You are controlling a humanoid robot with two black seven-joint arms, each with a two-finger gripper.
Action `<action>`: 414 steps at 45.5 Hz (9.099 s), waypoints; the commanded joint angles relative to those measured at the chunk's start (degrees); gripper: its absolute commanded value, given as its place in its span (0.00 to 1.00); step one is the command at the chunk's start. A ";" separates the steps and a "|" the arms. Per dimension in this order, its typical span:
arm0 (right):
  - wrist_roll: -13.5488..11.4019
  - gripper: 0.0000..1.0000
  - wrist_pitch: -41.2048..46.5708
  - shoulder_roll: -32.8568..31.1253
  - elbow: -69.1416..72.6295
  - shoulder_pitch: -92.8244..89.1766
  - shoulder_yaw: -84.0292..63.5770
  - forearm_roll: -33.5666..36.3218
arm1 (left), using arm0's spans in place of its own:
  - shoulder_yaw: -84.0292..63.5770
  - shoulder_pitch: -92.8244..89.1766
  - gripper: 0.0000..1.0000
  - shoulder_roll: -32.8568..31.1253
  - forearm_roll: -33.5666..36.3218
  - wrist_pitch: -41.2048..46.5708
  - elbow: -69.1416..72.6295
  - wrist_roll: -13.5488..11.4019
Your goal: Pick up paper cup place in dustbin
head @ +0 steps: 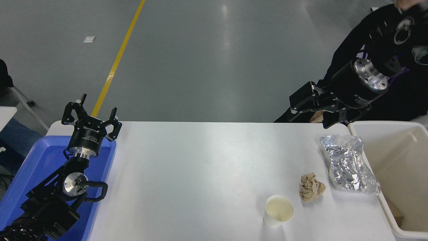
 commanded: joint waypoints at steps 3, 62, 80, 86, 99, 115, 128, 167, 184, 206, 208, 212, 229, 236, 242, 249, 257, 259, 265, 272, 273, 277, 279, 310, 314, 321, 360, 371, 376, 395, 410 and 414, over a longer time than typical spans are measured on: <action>-7.13 1.00 0.26 0.91 1.04 4.57 0.51 1.08 | 0.11 -0.08 0.98 0.00 0.00 -0.08 0.00 0.08; -9.07 1.00 0.26 5.39 -2.13 -23.11 7.01 0.73 | 0.11 -0.17 0.98 0.00 0.00 -0.08 0.00 0.08; -9.07 0.97 -3.76 9.78 -1.95 -31.99 6.57 1.61 | 0.11 -0.08 0.98 0.00 0.00 -0.08 0.00 0.08; -9.07 0.97 -13.79 9.87 -2.04 -34.18 6.31 1.87 | 0.11 -0.17 0.98 0.00 0.00 -0.08 0.00 0.08; -9.07 0.97 -21.53 12.15 -2.04 -38.84 6.31 1.78 | 0.11 -0.17 0.98 0.00 0.00 -0.08 -0.09 0.08; -8.98 0.98 -21.80 13.12 -2.04 -40.52 6.39 1.61 | 0.11 -0.17 0.98 0.00 0.00 -0.08 0.00 0.08; -8.98 0.98 -24.87 14.00 -2.04 -42.45 6.31 1.08 | 0.11 -0.17 0.98 -0.09 0.00 -0.08 0.00 0.08; -9.07 0.25 -25.84 14.70 -1.95 -43.59 6.48 1.96 | 0.11 -0.17 0.98 -0.09 0.00 -0.08 0.00 0.08; -9.07 0.00 -25.31 14.35 -1.86 -43.33 6.31 7.76 | 0.11 -0.17 0.98 -0.09 0.00 -0.08 -0.09 0.08; -9.07 0.00 -24.96 14.18 -1.77 -42.98 6.04 8.11 | 0.11 -0.17 0.98 -0.09 0.00 -0.08 0.00 0.08; -9.07 0.00 -24.96 14.18 -1.77 -42.98 6.04 8.11 | 0.11 -0.17 0.98 -0.09 0.00 -0.08 -0.09 0.08; -9.07 0.00 -24.96 14.18 -1.77 -42.98 6.04 8.20 | 0.11 -0.17 0.98 -0.09 0.00 -0.08 0.00 0.08; -9.07 0.00 -24.09 12.86 -0.02 -39.30 5.43 10.84 | 0.11 -0.17 0.98 -0.09 0.00 -0.08 -0.09 0.08; -9.07 0.00 -13.38 8.12 3.85 -27.97 2.62 11.01 | 0.11 -0.17 0.98 -0.09 0.00 -0.08 0.00 0.08; -8.98 0.00 0.26 3.20 5.17 -15.49 2.35 11.01 | 0.11 -0.17 0.98 -0.09 0.00 -0.08 0.00 0.08; -8.98 0.00 0.26 -0.14 5.70 -3.70 1.56 11.01 | 0.11 -0.17 0.98 0.00 0.00 -0.08 0.00 0.08; -8.63 0.00 0.26 -1.91 6.40 6.49 -1.77 11.19 | 0.11 -0.08 0.98 0.00 0.00 -0.08 0.00 0.08; -8.54 0.00 0.26 -2.17 6.83 10.26 -3.35 11.97 | 0.11 -0.17 0.98 0.00 0.00 -0.08 0.00 0.08; -8.54 0.00 0.26 -2.35 7.01 14.50 -4.85 13.21 | 0.11 -0.08 0.98 0.00 0.00 -0.08 0.00 0.08; -8.54 0.00 0.26 -2.35 7.37 15.65 -5.29 13.56 | 0.11 -0.08 0.98 0.00 0.00 -0.08 0.00 0.08; -8.54 0.00 0.26 -2.26 7.37 15.65 -5.29 13.65 | 0.11 -0.08 0.98 0.00 0.00 -0.08 0.00 0.08; -8.54 0.00 0.26 -2.26 7.37 15.56 -5.38 13.56 | 0.11 -0.08 0.98 0.00 0.00 -0.08 0.00 0.08; -8.54 0.00 0.26 -2.26 7.37 15.47 -5.38 13.56 | 0.11 -0.08 0.98 0.00 0.00 -0.08 0.00 0.08; -8.63 0.00 0.26 -7.09 6.58 7.39 -24.27 12.15 | 0.11 -0.08 0.98 0.00 0.00 -0.08 0.00 0.08; -8.63 0.00 -4.82 -9.02 6.14 5.63 -26.65 11.45 | 0.11 0.01 0.98 0.00 0.00 -0.08 0.00 0.00; -8.72 0.00 -16.86 -15.17 4.38 1.77 -28.94 10.92 | 0.02 0.01 0.98 0.00 0.00 -0.08 0.00 0.00; -8.63 0.00 -48.68 -13.87 -52.39 -79.09 13.77 6.88 | 0.02 0.01 0.98 0.00 0.00 0.00 0.00 0.00; -8.63 0.00 -53.96 -6.75 -63.82 -89.29 20.98 8.29 | 0.02 0.01 0.98 0.00 0.00 -0.08 0.00 0.00; -8.63 0.00 -54.05 -4.28 -68.13 -92.11 22.39 8.20 | -0.07 -0.08 0.98 0.00 0.00 0.00 0.00 0.00; -8.63 0.00 -54.05 -3.93 -68.84 -92.90 22.48 8.20 | -0.07 -0.08 0.98 0.00 -0.08 0.00 0.00 0.00; -8.63 0.00 -54.14 -3.84 -68.92 -93.08 22.48 8.20 | -0.07 -0.08 0.98 0.00 0.00 0.00 0.00 0.00; -8.63 0.43 -55.02 -4.19 -69.10 -92.99 22.39 8.11 | -0.07 -0.08 0.98 0.00 -0.08 0.00 0.00 0.00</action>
